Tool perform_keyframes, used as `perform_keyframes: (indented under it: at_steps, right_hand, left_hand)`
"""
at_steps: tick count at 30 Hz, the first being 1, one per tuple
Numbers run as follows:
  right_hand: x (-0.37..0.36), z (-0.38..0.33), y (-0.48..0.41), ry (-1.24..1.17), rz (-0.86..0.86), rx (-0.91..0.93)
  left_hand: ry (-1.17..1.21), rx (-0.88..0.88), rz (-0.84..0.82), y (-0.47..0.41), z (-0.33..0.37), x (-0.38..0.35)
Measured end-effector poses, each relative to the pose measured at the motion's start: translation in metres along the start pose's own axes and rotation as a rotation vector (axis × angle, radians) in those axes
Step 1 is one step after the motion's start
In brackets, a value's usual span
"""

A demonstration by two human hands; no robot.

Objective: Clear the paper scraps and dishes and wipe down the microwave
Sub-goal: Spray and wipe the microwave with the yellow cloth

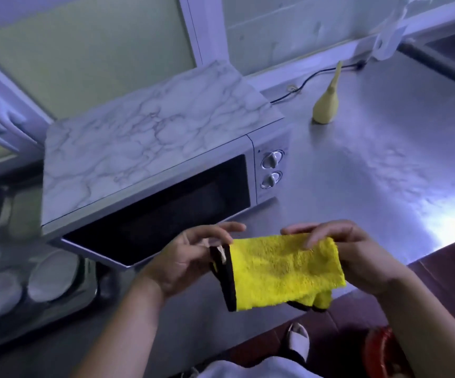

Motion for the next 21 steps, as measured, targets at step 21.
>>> perform_keyframes:
  at_steps: [21]
  right_hand:
    - [0.008, 0.032, 0.037, 0.056, 0.750, -0.122]
  left_hand:
    - [-1.043, -0.095, 0.249, -0.029, 0.041, -0.038]
Point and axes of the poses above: each hand's wrist, its own y-axis away from the middle knuckle, its own x-axis out of the back of the hand, z = x × y, the point moved 8 cm from there along -y, towards the middle knuckle, and after that the axes turned 9 degrees about x, right-handed, at the moved point
